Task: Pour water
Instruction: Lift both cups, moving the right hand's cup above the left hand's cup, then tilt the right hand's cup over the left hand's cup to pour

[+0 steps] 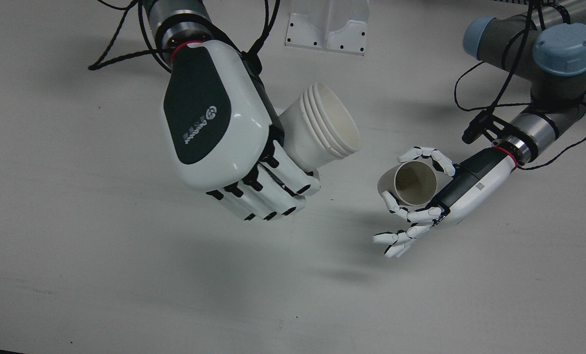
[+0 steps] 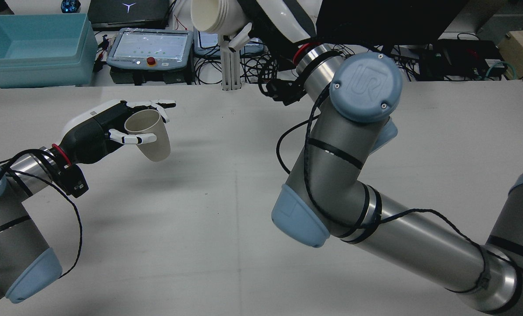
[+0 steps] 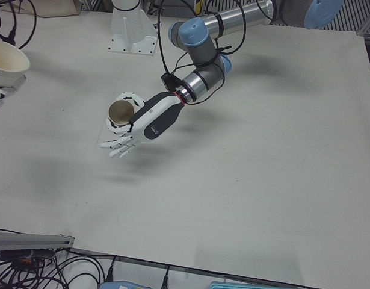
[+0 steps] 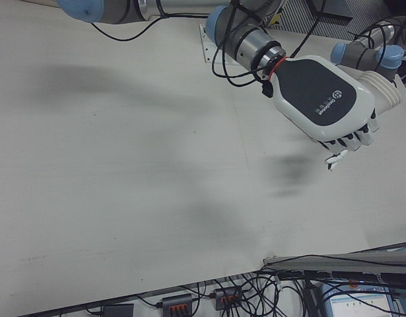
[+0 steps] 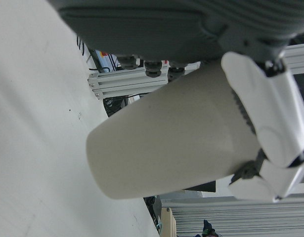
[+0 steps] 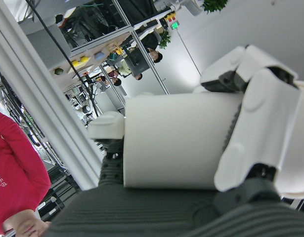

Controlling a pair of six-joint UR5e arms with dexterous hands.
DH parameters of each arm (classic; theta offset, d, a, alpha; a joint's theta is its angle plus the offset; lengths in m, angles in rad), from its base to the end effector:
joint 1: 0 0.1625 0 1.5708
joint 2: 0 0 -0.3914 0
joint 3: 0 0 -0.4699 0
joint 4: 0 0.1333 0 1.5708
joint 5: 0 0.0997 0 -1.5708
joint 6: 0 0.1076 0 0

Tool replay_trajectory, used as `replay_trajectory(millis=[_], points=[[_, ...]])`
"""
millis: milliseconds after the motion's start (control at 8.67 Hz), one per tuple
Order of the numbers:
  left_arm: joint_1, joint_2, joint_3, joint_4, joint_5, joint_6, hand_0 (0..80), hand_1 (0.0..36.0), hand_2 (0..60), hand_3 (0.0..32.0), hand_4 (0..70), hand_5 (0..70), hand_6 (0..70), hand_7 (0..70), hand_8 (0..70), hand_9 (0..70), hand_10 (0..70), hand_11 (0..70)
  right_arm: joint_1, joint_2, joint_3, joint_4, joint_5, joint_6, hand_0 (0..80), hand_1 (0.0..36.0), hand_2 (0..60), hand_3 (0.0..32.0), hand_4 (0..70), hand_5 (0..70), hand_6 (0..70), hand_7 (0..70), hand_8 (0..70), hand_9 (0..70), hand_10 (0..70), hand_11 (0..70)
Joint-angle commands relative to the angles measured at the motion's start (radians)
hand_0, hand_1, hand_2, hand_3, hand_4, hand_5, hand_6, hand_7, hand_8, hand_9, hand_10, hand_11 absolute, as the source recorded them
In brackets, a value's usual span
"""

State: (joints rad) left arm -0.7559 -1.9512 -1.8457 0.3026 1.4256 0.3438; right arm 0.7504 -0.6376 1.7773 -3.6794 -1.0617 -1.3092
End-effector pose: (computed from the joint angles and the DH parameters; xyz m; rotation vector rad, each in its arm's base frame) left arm 0.3725 -0.5557 0.2963 -0.4073 2.1780 -1.3797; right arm -0.3449 -0.5755 -0.0024 0.8580 -2.1452 1.1048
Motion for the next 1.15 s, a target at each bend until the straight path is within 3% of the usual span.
replay_trajectory(millis=[0, 115, 462, 577, 692, 808, 1038], points=[[0.000, -0.023, -0.045, 0.027, 0.009, 0.132, 41.6, 36.0, 60.0, 0.0, 38.6, 70.0, 8.7, 20.7, 3.2, 5.9, 0.3, 2.3, -0.195, -0.008, -0.013, 0.042, 0.149, -0.297, 58.6, 35.5, 60.0, 0.0, 70.0, 70.0, 60.2, 70.0, 48.9, 67.0, 56.9, 70.0], [0.013, -0.053, -0.073, 0.051, 0.010, 0.246, 41.1, 36.0, 60.0, 0.0, 37.9, 70.0, 8.2, 20.0, 3.0, 5.6, 0.4, 2.5, -0.194, -0.008, -0.012, 0.042, 0.150, -0.297, 58.9, 35.5, 60.0, 0.0, 70.0, 70.0, 60.1, 70.0, 48.6, 66.6, 56.1, 70.0], [0.043, -0.052, -0.072, 0.056, 0.009, 0.265, 40.6, 36.0, 60.0, 0.0, 36.7, 70.0, 7.3, 18.6, 2.7, 5.1, 0.5, 2.5, -0.190, -0.030, 0.025, 0.042, 0.150, -0.294, 57.8, 34.1, 60.0, 0.0, 70.0, 70.0, 57.6, 70.0, 47.1, 64.4, 55.6, 70.0], [0.033, -0.039, -0.072, 0.034, 0.009, 0.253, 39.6, 36.0, 60.0, 0.0, 36.2, 70.0, 6.9, 18.0, 2.6, 5.0, 0.5, 2.3, -0.165, -0.124, 0.133, 0.068, 0.154, -0.242, 56.0, 31.8, 60.0, 0.0, 70.0, 70.0, 57.6, 70.0, 47.4, 64.6, 58.2, 70.0], [0.029, 0.004, -0.087, 0.001, 0.007, 0.215, 40.2, 36.0, 60.0, 0.0, 36.4, 70.0, 7.0, 18.1, 2.6, 5.0, 0.3, 2.0, -0.107, -0.316, 0.239, 0.155, 0.176, -0.044, 54.1, 28.9, 60.0, 0.0, 69.5, 70.0, 59.1, 70.0, 49.3, 67.1, 62.0, 70.0], [0.029, 0.023, -0.105, -0.002, 0.004, 0.186, 40.6, 36.0, 60.0, 0.0, 36.8, 70.0, 7.4, 19.0, 2.9, 5.4, 0.0, 1.3, -0.050, -0.465, 0.308, 0.185, 0.211, 0.160, 54.1, 28.8, 60.0, 0.0, 68.3, 70.0, 59.4, 70.0, 49.7, 67.8, 60.4, 70.0], [0.026, 0.084, -0.106, -0.054, -0.004, 0.083, 40.6, 36.0, 60.0, 0.0, 37.0, 70.0, 7.7, 19.3, 3.1, 5.8, 0.0, 1.5, 0.084, -0.665, 0.323, 0.187, 0.192, 0.535, 51.1, 25.9, 60.0, 0.0, 55.9, 70.0, 59.5, 70.0, 55.4, 70.0, 67.9, 70.0]])
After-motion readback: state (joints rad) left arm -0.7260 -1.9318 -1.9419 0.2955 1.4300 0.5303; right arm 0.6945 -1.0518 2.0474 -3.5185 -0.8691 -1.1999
